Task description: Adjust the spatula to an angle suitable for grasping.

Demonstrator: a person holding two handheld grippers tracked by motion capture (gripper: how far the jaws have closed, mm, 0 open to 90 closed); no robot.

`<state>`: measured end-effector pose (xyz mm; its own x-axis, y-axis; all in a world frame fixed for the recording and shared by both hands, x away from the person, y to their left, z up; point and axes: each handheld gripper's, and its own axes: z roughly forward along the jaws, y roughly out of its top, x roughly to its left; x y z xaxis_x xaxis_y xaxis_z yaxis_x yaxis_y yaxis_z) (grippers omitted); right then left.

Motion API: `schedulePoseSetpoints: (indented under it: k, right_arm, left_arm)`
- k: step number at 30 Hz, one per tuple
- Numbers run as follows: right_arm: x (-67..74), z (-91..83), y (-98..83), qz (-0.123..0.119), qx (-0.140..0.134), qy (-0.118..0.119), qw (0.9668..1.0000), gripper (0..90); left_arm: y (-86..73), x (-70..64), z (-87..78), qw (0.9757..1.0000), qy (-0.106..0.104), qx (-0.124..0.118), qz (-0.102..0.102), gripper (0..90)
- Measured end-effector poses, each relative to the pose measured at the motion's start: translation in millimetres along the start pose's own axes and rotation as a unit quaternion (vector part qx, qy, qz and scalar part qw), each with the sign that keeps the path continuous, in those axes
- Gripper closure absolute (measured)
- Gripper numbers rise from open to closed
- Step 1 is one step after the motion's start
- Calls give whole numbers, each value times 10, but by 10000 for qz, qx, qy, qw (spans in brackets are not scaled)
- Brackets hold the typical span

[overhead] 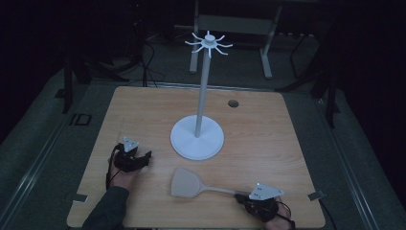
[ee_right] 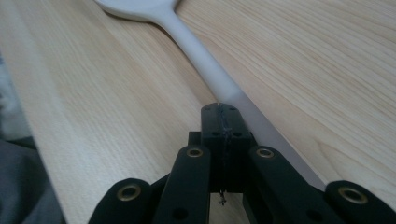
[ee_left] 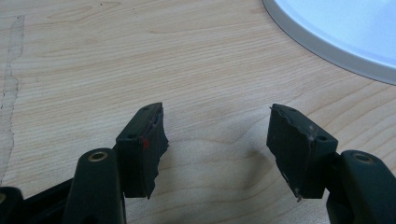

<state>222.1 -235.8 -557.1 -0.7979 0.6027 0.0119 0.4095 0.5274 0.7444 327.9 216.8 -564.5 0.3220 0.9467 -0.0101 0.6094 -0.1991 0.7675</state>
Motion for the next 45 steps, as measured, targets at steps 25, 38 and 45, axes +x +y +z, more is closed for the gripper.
schedulePoseSetpoints:
  k: [25, 38, 45]
  right_arm:
    - [-391, 294, 262, 182, 34, -708, 9973, 900]
    - [-589, 598, 536, 452, 29, -801, 9958, 900]
    - [-617, 721, 645, 529, 33, -865, 9948, 900]
  left_arm:
    - [0, 0, 1, 10000, 7, -6, -6, 373]
    - [-1, 3, 1, 10000, 3, -5, -14, 373]
    - [-1, 4, 1, 10000, 1, -3, -10, 372]
